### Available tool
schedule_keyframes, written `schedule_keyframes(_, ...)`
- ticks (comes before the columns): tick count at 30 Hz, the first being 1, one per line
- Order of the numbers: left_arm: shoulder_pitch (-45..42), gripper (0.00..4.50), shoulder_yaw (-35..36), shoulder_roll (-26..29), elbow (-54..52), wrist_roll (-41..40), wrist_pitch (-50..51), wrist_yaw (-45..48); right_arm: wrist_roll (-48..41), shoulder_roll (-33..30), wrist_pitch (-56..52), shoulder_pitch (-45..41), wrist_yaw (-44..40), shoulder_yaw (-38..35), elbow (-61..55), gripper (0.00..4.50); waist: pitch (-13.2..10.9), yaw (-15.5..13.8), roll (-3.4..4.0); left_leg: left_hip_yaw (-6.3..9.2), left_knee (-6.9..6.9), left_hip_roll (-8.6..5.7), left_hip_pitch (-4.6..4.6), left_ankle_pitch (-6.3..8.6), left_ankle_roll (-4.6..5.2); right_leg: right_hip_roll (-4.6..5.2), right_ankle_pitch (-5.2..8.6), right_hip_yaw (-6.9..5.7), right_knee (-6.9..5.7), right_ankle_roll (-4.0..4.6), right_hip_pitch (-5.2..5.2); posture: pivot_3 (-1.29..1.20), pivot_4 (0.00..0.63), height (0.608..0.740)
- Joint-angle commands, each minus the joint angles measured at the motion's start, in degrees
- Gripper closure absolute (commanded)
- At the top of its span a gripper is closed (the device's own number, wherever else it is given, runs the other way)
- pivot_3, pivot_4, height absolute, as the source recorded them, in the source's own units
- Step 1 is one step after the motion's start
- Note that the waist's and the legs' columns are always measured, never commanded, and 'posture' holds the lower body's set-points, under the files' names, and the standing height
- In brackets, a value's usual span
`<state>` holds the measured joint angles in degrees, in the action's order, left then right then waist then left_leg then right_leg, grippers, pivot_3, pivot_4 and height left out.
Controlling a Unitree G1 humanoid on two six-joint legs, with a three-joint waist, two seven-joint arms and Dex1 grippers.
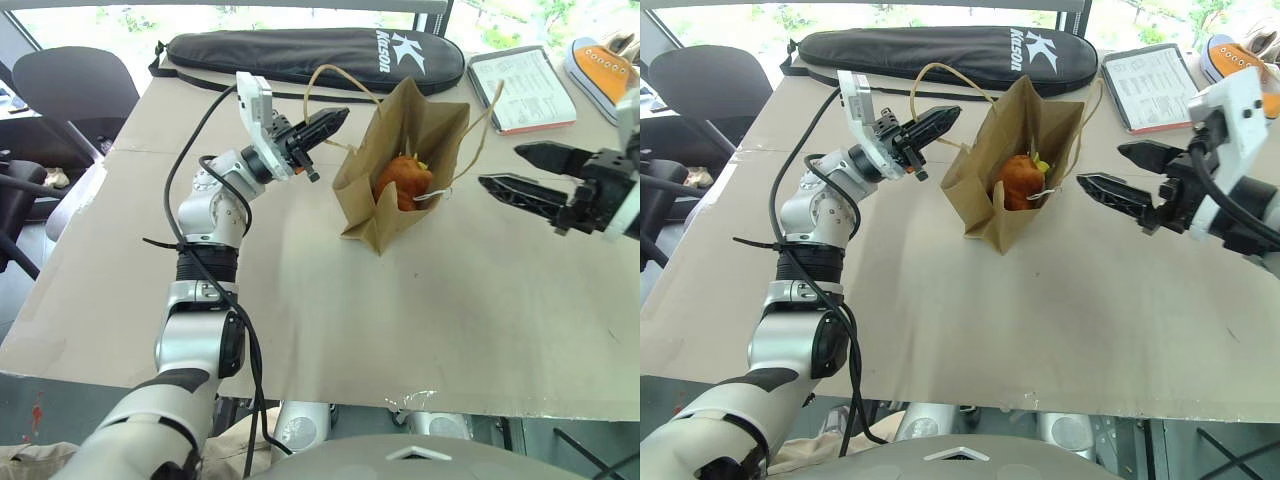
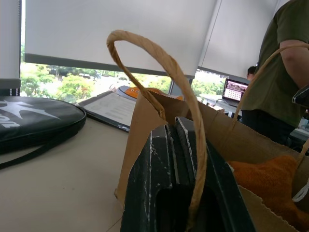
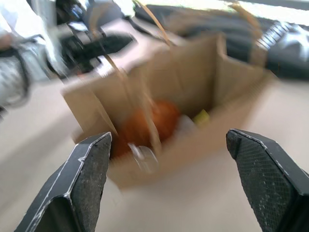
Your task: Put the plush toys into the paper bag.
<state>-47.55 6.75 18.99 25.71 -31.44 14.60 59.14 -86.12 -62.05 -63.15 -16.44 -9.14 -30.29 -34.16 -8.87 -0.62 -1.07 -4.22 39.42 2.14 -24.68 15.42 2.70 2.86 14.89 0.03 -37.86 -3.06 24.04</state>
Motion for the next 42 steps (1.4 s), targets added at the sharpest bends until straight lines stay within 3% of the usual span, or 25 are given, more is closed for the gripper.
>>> schedule_keyframes(1,-1.42,4.50,0.92,0.40,-0.59,-0.05,-0.50,0.69,2.28,-1.75,0.97,3.40,-3.50,-4.91,-2.37,1.94,0.00,0.06,0.00,0.00,0.02,0.01,0.02,0.00,0.00,-0.03,0.00,0.02,-0.01,0.00,-0.01,0.00,0.150,0.740)
schedule_keyframes(4,-1.84,4.50,0.96,0.46,-0.21,-0.14,-0.13,0.80,11.85,-2.30,3.30,6.90,-6.55,1.82,-4.65,3.25,0.01,0.08,-0.02,0.02,0.03,0.01,0.08,0.00,0.00,-0.06,0.00,0.02,-0.02,0.00,-0.07,0.00,0.150,0.740)
schedule_keyframes(6,-2.19,4.50,0.93,0.47,-0.28,-0.37,0.65,0.86,22.41,0.70,7.94,5.28,-8.28,13.48,-3.54,4.22,0.05,0.35,-0.09,0.01,0.05,0.01,0.09,0.00,0.00,-0.07,0.00,0.04,-0.03,0.00,-0.07,0.00,0.150,0.740)
schedule_keyframes(7,-2.27,4.50,0.95,0.54,-0.21,-0.40,0.82,1.00,25.91,2.27,9.68,3.96,-8.93,17.60,-2.79,4.37,0.06,0.36,-0.10,0.01,0.07,0.00,0.11,0.00,0.00,-0.09,0.00,0.05,-0.03,0.00,-0.07,0.00,0.150,0.740)
schedule_keyframes(11,-2.25,4.50,0.96,1.05,-0.65,-0.49,1.46,1.82,33.00,9.89,13.70,-2.39,-11.22,26.14,1.27,4.37,0.02,0.70,-0.04,0.04,0.14,-0.01,0.05,0.00,0.00,-0.11,0.00,0.04,-0.08,0.00,-0.03,0.00,0.150,0.740)
schedule_keyframes(16,-2.00,4.50,3.19,4.05,-5.97,-6.16,9.40,4.87,35.68,20.79,16.78,-9.90,-17.04,31.90,8.06,4.37,0.02,1.22,-0.06,0.10,0.14,0.01,0.03,-0.01,-0.02,-0.13,0.00,-0.03,-0.09,0.00,-0.03,0.00,0.150,0.740)
schedule_keyframes(17,-1.57,3.82,3.78,5.04,-8.10,-7.81,12.48,4.50,36.06,21.53,16.55,-10.59,-17.56,32.03,8.31,4.50,0.02,1.24,-0.05,0.12,0.14,0.02,0.03,-0.01,-0.02,-0.13,0.00,-0.04,-0.09,0.00,-0.03,0.00,0.150,0.740)
schedule_keyframes(19,0.42,3.26,4.62,7.68,-12.27,-9.77,16.61,4.68,36.15,23.23,15.92,-11.54,-17.95,32.41,8.01,4.50,0.02,1.25,-0.05,0.14,0.13,0.03,0.00,-0.01,-0.02,-0.11,0.00,-0.08,-0.08,0.00,-0.02,0.00,0.150,0.740)
schedule_keyframes(26,10.32,0.05,10.90,18.78,-24.13,-19.68,31.65,4.57,38.47,27.65,15.18,-12.17,-18.68,34.48,7.25,4.50,0.02,1.49,-0.04,0.13,0.10,0.08,0.07,-0.02,-0.03,-0.08,0.01,-0.08,-0.13,0.01,-0.03,0.00,0.150,0.740)
schedule_keyframes(32,16.35,0.05,14.01,23.76,-30.10,-26.06,38.21,4.97,42.12,31.28,16.08,-14.89,-20.82,37.35,10.14,4.50,0.02,1.26,-0.04,0.12,0.12,0.01,0.07,-0.01,-0.03,0.03,0.01,-0.14,-0.12,0.01,-0.05,0.00,0.150,0.740)
schedule_keyframes(35,18.86,0.05,12.74,22.44,-34.90,-23.32,34.44,2.16,44.06,31.51,16.84,-14.86,-23.18,38.25,11.29,4.50,0.02,1.00,-0.04,0.17,0.12,0.01,0.08,-0.01,-0.03,0.03,0.01,-0.20,-0.10,0.01,-0.11,0.00,0.150,0.740)
schedule_keyframes(38,16.52,0.05,12.09,21.45,-33.10,-20.72,30.52,0.83,45.54,32.33,17.77,-15.45,-24.62,38.33,12.75,4.50,0.02,0.98,-0.06,0.17,0.12,-0.01,0.07,-0.01,-0.03,0.03,0.01,-0.19,-0.11,0.01,-0.11,0.00,0.150,0.740)
schedule_keyframes(42,15.33,0.05,10.35,24.91,-30.42,-16.72,27.15,4.02,47.59,33.95,18.37,-17.14,-24.77,38.16,14.55,4.50,0.02,1.37,-0.06,0.12,0.12,-0.01,0.12,-0.02,-0.04,-0.01,0.00,-0.16,-0.13,0.01,-0.11,0.00,0.150,0.740)
